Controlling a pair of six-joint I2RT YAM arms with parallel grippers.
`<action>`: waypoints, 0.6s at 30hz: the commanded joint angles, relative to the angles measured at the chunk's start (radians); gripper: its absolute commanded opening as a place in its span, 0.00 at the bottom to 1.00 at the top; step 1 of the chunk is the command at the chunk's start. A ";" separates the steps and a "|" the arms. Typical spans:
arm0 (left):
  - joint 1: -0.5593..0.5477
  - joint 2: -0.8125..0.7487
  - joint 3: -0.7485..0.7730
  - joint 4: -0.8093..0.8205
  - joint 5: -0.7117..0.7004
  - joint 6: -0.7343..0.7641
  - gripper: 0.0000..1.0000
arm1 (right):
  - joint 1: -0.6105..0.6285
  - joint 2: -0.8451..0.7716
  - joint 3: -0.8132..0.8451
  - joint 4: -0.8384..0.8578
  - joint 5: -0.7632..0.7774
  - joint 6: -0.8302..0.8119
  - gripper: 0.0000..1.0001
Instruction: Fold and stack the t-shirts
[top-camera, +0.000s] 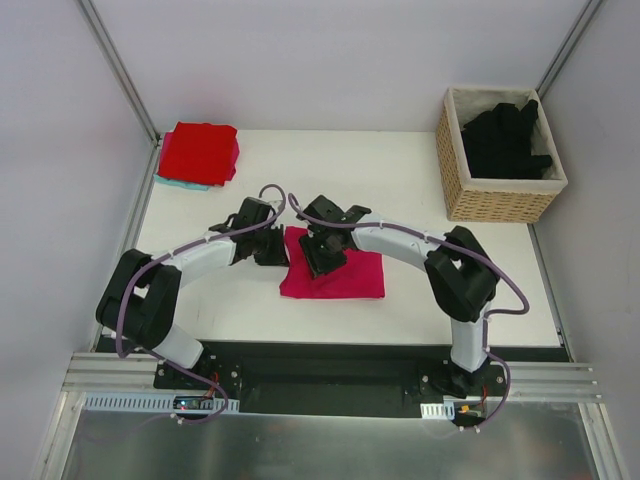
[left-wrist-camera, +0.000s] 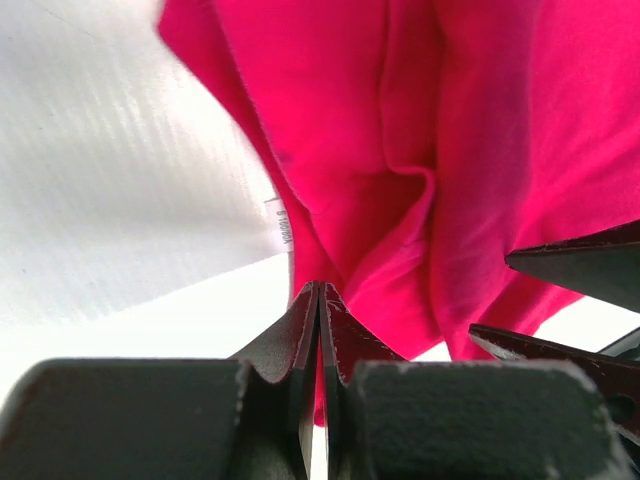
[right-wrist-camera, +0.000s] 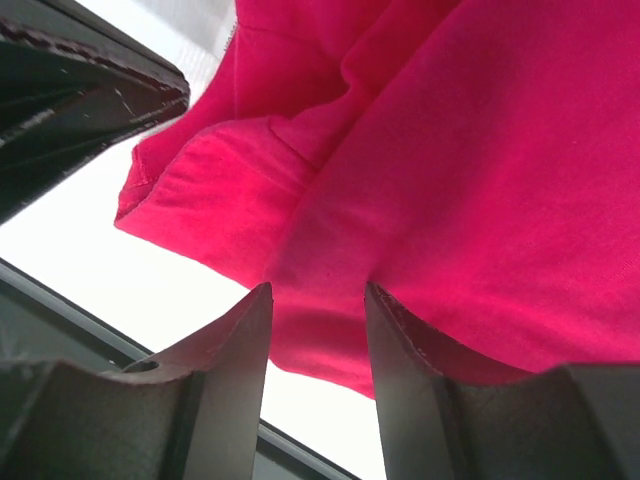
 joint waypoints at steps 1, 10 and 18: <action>0.016 0.021 0.006 0.011 0.020 0.003 0.00 | 0.006 0.028 0.040 -0.031 0.000 -0.005 0.44; 0.020 0.027 0.009 0.014 0.043 0.002 0.00 | 0.005 0.077 0.046 -0.033 0.019 0.004 0.17; 0.060 -0.042 0.004 -0.005 0.048 0.014 0.00 | 0.008 0.042 0.106 -0.086 0.056 0.019 0.01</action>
